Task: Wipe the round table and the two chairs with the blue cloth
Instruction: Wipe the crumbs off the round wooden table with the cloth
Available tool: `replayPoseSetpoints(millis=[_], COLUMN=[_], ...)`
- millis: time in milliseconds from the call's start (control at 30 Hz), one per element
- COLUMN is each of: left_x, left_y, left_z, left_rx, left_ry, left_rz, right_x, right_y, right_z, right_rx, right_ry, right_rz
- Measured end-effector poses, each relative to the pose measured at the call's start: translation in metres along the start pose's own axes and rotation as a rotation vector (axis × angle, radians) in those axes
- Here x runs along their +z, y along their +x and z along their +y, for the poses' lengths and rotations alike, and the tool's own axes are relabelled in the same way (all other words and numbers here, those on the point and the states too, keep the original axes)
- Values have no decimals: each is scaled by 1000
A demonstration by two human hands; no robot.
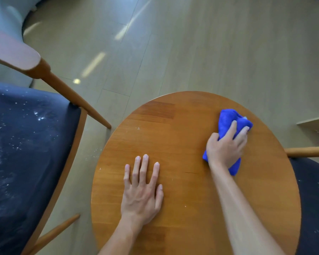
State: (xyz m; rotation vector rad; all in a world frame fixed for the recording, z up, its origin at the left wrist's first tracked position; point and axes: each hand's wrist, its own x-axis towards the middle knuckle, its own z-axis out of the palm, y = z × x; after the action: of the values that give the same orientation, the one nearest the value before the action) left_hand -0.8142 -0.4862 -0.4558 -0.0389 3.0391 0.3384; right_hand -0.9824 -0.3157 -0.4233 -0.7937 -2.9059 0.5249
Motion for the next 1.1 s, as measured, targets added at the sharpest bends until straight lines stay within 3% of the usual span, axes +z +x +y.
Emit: replayPoseSetpoints(millis=[167,267,333,400,500,600,667,800,867,1000,1100], left_x=[-2,-5,-8,-13,-22,-35,-39,-35,-30,-18,-19], left_y=[0,0,-2,-3,6,45,85,135,129,93,86], left_z=[-1,0,-1,-2,5,26,45,83,92,106,105], left_rx=[-8,-12,-14,-27,-97,-104,-112,-180,-86,273,323], left_ry=[-12,-53,-111,-216,-384,-471,-430,-173,-87,-91,-52], left_rz=[18,28,32,44,117,201,198,6,-25,-16,-36], right_x=[20,4,-17,-31,-33,-24,-20,-16,-14,-13,-12], right_y=[-80,-67,-50,-39,-40,-40,-39,-37,-37,-36,-37], right_z=[-68,-52,-10,48,111,126,128,132,133,134,135], right_rx=[-317,-339,-321,-310,-329,-391,-408,-425,-428,-424,-425], right_ry=[85,341,392,187,-133,-178,-186,-187,-186,-176,-165], right_rz=[-285,-456,-331,-189,-193,-149,-117,-84,-73,-51,-33])
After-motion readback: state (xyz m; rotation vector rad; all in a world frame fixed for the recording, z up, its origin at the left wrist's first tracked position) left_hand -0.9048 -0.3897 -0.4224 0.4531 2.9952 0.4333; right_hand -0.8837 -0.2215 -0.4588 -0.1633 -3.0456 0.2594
